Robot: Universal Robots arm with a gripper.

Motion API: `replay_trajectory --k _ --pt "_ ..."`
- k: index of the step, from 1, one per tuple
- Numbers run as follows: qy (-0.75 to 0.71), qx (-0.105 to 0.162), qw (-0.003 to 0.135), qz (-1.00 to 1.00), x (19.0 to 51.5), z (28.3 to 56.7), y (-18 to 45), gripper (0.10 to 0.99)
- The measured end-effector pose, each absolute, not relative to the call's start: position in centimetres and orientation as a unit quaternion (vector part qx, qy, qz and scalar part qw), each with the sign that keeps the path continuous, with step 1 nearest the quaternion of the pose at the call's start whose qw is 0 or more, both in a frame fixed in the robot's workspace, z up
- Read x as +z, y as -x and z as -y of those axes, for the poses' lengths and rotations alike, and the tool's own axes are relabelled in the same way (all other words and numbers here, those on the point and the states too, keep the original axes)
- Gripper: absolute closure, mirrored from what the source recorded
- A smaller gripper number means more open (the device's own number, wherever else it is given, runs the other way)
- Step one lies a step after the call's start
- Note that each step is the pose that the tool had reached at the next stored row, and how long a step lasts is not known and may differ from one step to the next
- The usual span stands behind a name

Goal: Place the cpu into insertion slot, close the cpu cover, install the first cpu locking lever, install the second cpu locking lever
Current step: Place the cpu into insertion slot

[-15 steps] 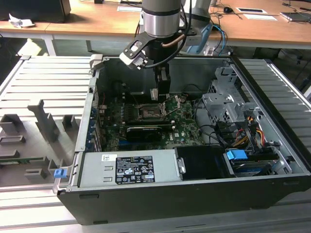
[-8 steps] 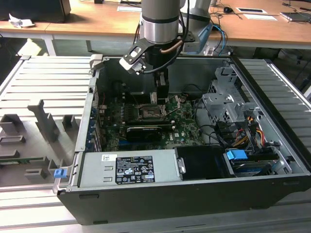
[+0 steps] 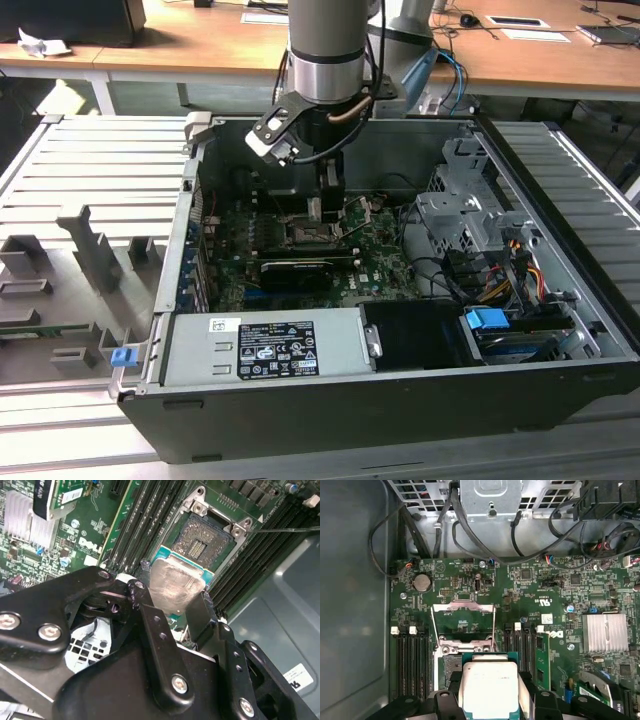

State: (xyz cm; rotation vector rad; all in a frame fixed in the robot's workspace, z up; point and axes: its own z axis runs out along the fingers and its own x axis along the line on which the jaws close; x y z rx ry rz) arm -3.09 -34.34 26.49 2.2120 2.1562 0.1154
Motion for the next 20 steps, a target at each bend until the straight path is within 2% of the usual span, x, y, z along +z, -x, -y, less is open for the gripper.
replay_trajectory --k 4,20 --pt "-0.713 0.041 0.021 -0.699 25.9 34.3 3.3 0.557" --pt "-0.699 0.041 0.021 -0.713 23.2 33.0 4.1 0.557"
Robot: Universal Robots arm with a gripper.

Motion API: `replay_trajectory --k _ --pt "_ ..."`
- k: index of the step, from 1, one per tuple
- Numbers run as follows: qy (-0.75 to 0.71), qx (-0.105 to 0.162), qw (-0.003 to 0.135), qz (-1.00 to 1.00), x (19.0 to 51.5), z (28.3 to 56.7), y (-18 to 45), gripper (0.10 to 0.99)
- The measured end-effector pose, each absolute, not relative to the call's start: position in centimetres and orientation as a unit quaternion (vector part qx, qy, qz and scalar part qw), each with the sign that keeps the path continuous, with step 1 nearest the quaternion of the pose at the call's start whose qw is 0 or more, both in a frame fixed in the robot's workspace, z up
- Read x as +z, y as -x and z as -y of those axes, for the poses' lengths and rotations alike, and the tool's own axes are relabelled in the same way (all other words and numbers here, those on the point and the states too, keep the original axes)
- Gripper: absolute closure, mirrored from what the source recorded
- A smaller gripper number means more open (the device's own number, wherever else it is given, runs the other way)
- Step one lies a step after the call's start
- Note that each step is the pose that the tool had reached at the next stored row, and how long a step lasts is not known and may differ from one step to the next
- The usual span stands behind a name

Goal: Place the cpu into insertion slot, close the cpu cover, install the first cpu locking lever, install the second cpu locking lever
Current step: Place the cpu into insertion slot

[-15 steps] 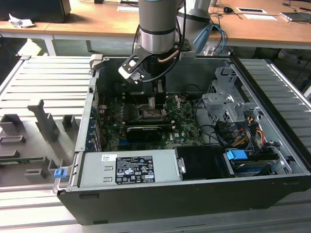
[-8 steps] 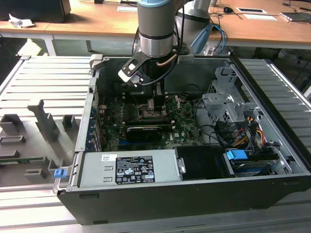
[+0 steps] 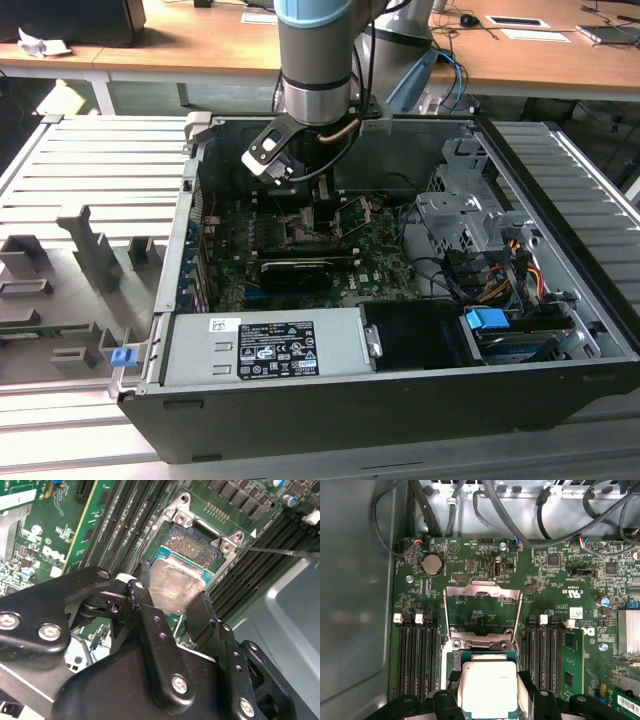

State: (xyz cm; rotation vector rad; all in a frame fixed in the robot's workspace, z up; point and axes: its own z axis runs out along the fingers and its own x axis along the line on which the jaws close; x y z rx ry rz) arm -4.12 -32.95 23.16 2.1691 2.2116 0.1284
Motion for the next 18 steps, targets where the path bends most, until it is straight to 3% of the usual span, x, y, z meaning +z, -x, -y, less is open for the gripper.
replay_trajectory --k 18 --pt "-0.71 0.04 0.021 -0.703 20.9 32.4 4.8 0.557"
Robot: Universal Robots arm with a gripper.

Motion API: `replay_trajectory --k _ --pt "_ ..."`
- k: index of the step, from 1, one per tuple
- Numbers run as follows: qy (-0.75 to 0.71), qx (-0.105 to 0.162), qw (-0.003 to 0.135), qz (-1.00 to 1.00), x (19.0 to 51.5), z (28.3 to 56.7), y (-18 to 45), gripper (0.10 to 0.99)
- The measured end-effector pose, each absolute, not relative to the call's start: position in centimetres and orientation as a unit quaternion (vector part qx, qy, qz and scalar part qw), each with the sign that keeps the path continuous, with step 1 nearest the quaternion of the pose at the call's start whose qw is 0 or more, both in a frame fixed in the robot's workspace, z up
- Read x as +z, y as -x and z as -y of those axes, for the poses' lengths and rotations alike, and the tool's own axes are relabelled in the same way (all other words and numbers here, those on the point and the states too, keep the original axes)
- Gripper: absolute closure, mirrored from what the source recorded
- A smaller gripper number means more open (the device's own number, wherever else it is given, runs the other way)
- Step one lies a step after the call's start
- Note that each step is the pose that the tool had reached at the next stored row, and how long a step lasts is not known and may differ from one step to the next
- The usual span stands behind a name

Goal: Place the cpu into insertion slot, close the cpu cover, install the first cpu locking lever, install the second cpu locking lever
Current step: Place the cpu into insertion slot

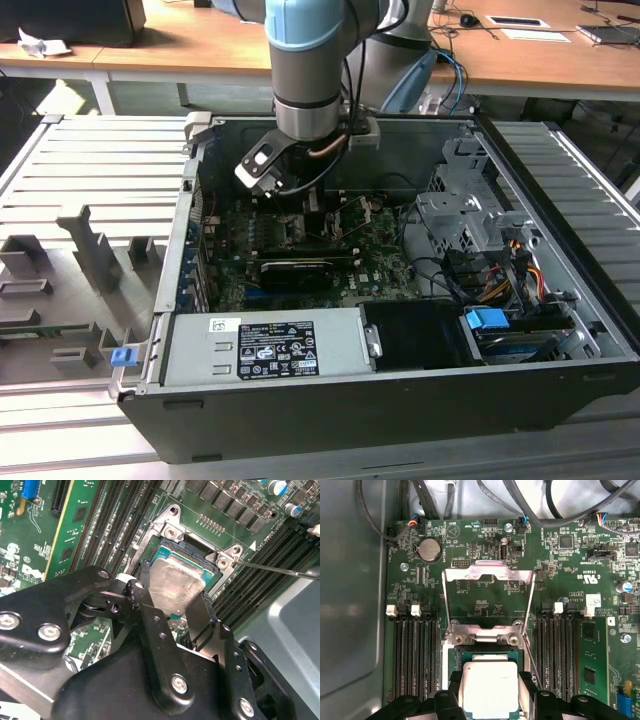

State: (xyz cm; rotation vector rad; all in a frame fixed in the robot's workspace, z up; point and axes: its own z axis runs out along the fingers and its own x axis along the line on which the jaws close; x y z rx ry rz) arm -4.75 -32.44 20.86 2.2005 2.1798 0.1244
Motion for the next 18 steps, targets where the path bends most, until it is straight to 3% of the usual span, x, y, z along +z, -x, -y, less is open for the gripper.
replay_trajectory --k 18 --pt "-0.715 0.039 0.021 -0.698 20.33 32.18 4.69 0.557"
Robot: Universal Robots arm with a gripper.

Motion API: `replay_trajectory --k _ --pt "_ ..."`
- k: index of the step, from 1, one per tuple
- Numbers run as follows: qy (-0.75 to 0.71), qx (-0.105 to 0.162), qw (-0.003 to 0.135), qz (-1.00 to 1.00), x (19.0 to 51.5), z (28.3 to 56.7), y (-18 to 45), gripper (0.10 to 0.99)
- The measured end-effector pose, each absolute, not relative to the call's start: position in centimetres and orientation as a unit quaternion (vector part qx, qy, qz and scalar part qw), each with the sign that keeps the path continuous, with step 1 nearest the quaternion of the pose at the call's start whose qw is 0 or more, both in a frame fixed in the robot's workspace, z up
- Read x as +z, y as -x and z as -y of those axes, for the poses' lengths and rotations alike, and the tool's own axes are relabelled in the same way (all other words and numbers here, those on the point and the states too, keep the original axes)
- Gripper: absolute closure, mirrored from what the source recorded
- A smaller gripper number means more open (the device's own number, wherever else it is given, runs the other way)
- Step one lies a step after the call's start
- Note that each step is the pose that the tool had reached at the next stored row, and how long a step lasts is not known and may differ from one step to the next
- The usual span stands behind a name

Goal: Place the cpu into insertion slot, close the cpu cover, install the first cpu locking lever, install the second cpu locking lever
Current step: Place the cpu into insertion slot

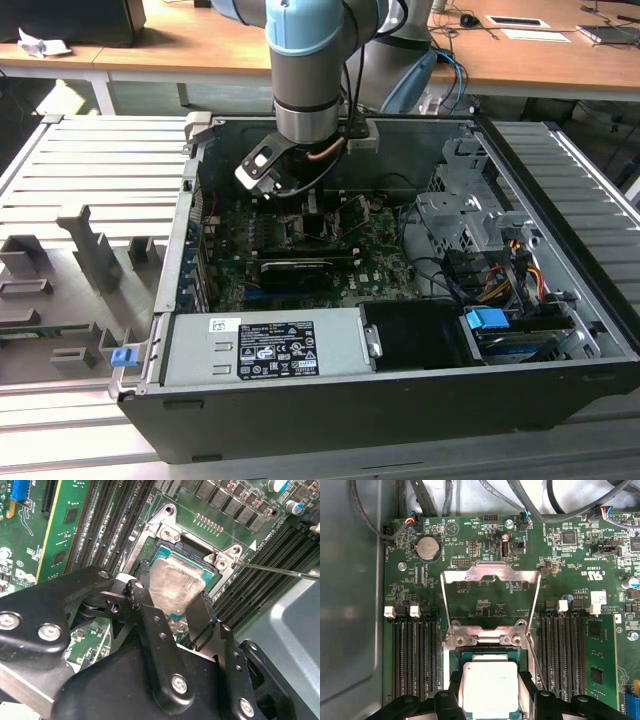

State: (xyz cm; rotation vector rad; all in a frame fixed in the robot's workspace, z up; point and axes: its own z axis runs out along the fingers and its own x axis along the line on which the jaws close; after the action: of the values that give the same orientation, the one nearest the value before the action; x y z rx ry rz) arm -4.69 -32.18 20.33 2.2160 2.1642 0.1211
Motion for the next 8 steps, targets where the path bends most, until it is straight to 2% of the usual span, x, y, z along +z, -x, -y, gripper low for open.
replay_trajectory --k 6,7,8 --pt "-0.715 0.039 0.021 -0.698 20.3 32.18 4.62 0.545" --pt "-0.715 0.039 0.021 -0.698 20.3 32.18 4.62 0.482" --pt "-0.715 0.039 0.021 -0.698 20.29 32.18 4.62 0.482"
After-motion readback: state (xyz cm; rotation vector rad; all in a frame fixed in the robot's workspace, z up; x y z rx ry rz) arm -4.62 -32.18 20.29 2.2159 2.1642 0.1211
